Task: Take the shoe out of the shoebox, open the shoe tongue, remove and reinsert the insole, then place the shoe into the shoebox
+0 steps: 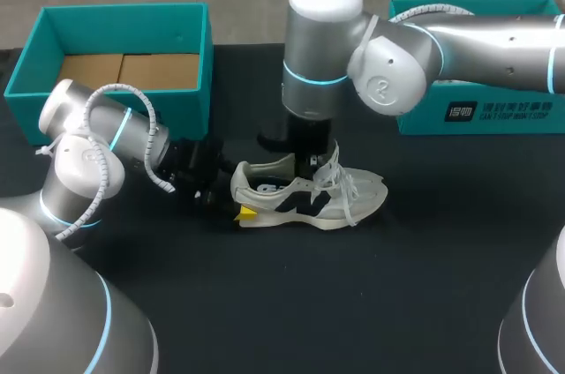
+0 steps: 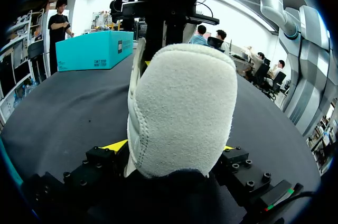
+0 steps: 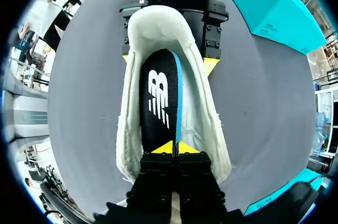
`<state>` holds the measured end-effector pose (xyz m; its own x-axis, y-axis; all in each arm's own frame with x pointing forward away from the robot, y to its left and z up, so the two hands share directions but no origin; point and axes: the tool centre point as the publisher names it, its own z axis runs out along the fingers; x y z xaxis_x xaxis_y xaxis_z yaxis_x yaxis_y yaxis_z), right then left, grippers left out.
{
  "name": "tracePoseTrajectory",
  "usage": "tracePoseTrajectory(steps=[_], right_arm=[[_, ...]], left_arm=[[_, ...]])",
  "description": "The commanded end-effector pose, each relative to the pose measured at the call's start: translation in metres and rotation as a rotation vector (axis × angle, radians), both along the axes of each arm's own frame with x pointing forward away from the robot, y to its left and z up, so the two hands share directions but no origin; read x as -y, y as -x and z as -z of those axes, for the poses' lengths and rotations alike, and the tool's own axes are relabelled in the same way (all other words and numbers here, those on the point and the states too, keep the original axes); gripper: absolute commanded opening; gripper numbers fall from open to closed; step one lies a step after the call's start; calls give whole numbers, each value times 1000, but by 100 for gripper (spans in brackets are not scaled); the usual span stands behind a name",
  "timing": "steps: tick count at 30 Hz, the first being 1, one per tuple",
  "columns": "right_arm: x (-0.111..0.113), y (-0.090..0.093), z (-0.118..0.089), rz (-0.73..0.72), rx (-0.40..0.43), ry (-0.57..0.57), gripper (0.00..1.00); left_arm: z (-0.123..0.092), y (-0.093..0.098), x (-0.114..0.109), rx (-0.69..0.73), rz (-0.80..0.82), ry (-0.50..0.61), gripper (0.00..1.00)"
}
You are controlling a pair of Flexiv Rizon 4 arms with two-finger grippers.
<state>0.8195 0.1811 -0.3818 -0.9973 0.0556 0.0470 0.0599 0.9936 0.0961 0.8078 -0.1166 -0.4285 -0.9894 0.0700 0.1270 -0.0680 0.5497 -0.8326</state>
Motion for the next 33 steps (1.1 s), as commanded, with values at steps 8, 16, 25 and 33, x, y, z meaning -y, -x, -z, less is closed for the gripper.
tracePoseTrajectory(steps=[8, 16, 25, 33], right_arm=[[16, 6, -27, -27, 35, -56, 0], [22, 5, -42, -38, 64, -148, 0], [1, 5, -61, -100, 41, -263, 0], [-19, 3, -59, -148, -6, -275, 0]], left_arm=[[4, -2, 1, -2, 1, -1, 0], [4, -2, 1, -2, 1, -1, 0], [4, -2, 1, -2, 1, -1, 0], [4, -2, 1, -2, 1, -1, 0]])
